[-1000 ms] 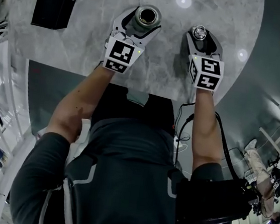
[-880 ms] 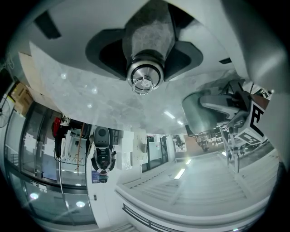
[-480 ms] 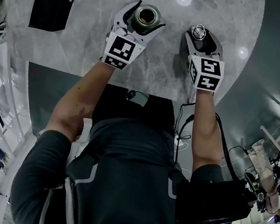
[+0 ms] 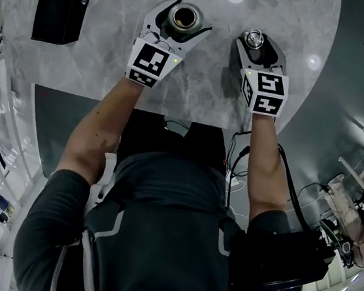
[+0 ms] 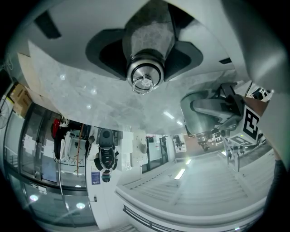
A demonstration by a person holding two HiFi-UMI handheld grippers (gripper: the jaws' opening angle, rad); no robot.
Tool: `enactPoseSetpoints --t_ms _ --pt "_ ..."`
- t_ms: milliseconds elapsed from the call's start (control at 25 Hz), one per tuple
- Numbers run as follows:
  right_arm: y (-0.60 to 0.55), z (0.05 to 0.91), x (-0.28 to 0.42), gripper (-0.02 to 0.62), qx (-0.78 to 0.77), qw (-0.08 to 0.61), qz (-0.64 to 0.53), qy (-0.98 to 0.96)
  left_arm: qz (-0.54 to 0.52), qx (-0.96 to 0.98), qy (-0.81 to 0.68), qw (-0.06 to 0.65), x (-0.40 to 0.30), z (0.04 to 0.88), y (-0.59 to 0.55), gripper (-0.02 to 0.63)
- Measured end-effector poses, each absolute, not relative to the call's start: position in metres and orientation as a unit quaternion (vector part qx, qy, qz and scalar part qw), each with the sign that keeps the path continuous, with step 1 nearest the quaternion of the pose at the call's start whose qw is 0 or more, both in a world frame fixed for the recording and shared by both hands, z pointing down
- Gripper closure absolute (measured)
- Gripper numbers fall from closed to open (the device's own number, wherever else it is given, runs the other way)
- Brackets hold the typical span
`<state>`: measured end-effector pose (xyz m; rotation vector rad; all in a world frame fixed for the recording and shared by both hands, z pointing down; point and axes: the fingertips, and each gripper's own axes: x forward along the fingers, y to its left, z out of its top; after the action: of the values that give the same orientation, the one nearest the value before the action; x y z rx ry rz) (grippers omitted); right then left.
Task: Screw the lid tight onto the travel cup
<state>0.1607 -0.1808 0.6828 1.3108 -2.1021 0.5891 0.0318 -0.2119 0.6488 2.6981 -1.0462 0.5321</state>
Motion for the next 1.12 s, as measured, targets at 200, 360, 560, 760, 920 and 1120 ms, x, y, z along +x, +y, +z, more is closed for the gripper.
enactPoseSetpoints --t_ms 200,360,560,760,920,1120 --pt "-0.182 0.682 0.161 0.321 0.492 0.294 0.220 -0.789 0.180 0.912 -0.354 0.100 0.033 0.649 -0.211 0.213" --pt "-0.182 0.685 0.160 0.321 0.494 0.292 0.219 -0.790 0.179 0.913 -0.353 0.098 0.030 0.651 -0.212 0.215" --pt "-0.182 0.677 0.156 0.324 0.480 0.279 0.226 -0.800 0.182 0.911 -0.357 0.095 0.026 0.641 -0.212 0.215" --pt "-0.172 0.615 0.145 0.324 0.464 0.254 0.221 -0.820 0.187 0.924 -0.321 0.088 0.020 0.586 -0.188 0.215" --pt "-0.176 0.545 0.127 0.324 0.441 0.228 0.190 -0.847 0.185 0.933 -0.300 0.073 0.011 0.533 -0.181 0.215" --pt "-0.168 0.457 0.108 0.324 0.412 0.202 0.154 -0.875 0.187 0.943 -0.268 0.068 0.006 0.474 -0.162 0.215"
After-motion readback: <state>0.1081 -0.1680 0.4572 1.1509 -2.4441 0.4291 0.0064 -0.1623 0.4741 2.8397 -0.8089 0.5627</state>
